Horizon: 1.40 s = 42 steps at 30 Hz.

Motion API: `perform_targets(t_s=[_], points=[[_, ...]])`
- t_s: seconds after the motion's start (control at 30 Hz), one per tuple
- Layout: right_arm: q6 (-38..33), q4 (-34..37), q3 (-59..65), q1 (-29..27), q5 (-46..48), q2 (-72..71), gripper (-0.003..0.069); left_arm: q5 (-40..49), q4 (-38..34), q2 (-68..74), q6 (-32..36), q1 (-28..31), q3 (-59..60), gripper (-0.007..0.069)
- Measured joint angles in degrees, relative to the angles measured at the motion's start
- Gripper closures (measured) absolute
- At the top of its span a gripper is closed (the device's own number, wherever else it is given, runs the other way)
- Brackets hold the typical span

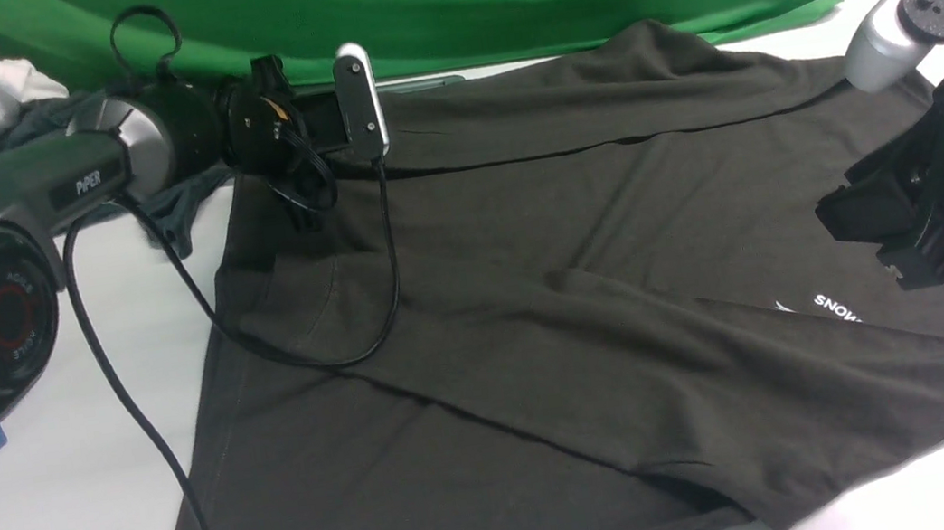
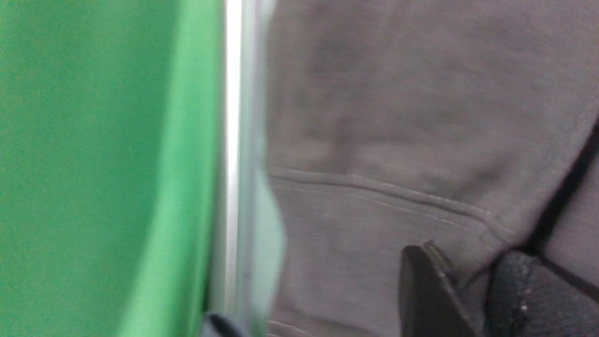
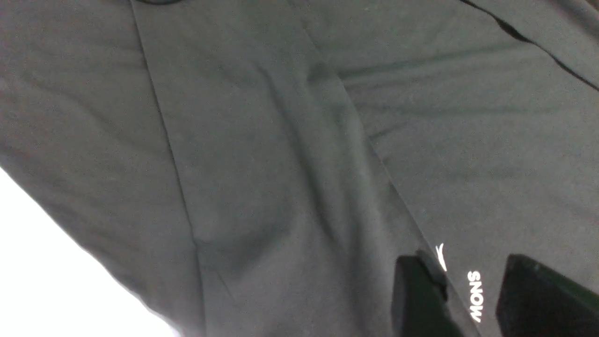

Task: Fold a long-sleeved shirt on a white desktop.
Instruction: 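Grab the top left corner of the dark shirt with the left gripper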

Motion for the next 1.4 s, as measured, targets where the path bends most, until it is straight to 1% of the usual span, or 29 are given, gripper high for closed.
perform_targets(t_s=[0.07, 0.17, 0.27, 0.37, 0.43, 0.5, 0.57, 0.63, 0.7, 0.73, 0.83, 0.9, 0.93, 1.0, 1.03, 1.07, 1.1, 1.17, 1.27, 1.4], points=[[0.0, 0.0, 0.0, 0.0, 0.0, 0.0, 0.0418, -2.1, 0.0, 0.0, -0.2, 0.0, 0.0, 0.0496], [0.0, 0.0, 0.0, 0.0, 0.0, 0.0, 0.0418, -3.5, 0.2, 0.2, -0.2, 0.0, 0.0, 0.0543], [0.0, 0.0, 0.0, 0.0, 0.0, 0.0, 0.0418, -3.2, 0.2, 0.7, -0.2, 0.0, 0.0, 0.0565], [0.0, 0.0, 0.0, 0.0, 0.0, 0.0, 0.0418, -1.5, 0.1, 1.0, -0.4, 0.0, 0.0, 0.0561], [0.0, 0.1, 0.0, 0.0, 0.0, 0.0, 0.0418, -0.1, 0.1, 1.0, -0.4, 0.0, 0.0, 0.055], [0.0, 0.1, 0.0, 0.0, 0.0, 0.0, 0.0418, 1.5, -0.1, 1.0, -0.4, 0.0, 0.0, 0.0522], [0.0, 0.1, 0.0, 0.0, 0.0, 0.0, 0.0418, 2.7, -0.2, 1.0, -0.1, 0.0, 0.0, 0.0487], [-0.1, 0.1, 0.0, 0.0, -0.4, 0.0, 0.0418, 3.1, -0.4, 0.9, 1.4, 0.0, 0.0, 0.0429], [-0.2, 0.1, 0.0, 0.0, -0.5, 0.0, 0.0418, 3.1, -0.4, 0.9, 1.7, 0.0, -0.1, 0.0403], [-0.4, 0.1, 0.0, 0.0, -0.6, 0.0, 0.0418, 3.0, -0.4, 0.8, 2.2, 0.0, -0.1, 0.0375], [-0.6, 0.1, 0.0, 0.0, -0.9, 0.0, 0.0418, 2.7, -0.4, 0.8, 2.4, 0.0, -0.1, 0.0355], [-0.7, 0.1, 0.0, 0.0, -1.1, 0.0, 0.0418, 2.6, -0.4, 0.8, 2.4, 0.0, -0.1, 0.037], [-1.0, 0.1, 0.0, 0.0, -1.3, 0.0, 0.0418, 2.6, -0.6, 0.8, 2.4, 0.0, -0.1, 0.0403], [-1.1, 0.1, 0.0, 0.0, -1.5, 0.0, 0.0418, 3.6, -1.6, 0.8, 2.4, 0.0, -0.1, 0.0515], [-1.1, 0.1, 0.0, 0.0, -1.5, 0.0, 0.0418, 3.7, -1.6, 0.8, 2.4, 0.0, -0.1, 0.0524], [-1.1, 0.1, 0.0, 0.0, -1.5, 0.0, 0.0418, 4.8, -1.6, 0.8, 2.4, 0.0, -0.1, 0.0573], [-1.1, 0.1, 0.0, 0.0, -1.5, 0.0, 0.0418, 5.3, -1.6, 0.7, 2.4, 0.0, -0.1, 0.0592], [-1.1, 0.2, 0.0, 0.0, -1.6, 0.0, 0.0418, 6.8, -1.6, 0.2, 2.4, 0.0, -0.1, 0.0607], [-1.1, 0.2, 0.0, 0.0, -1.9, 0.0, 0.0418, 9.2, -1.6, -1.6, 2.1, 0.0, 0.0, 0.0607], [-0.8, 0.2, 0.0, 0.0, -2.5, 0.0, 0.0418, 9.5, -1.6, -4.5, 0.7, 0.0, 0.0, 0.0607]])
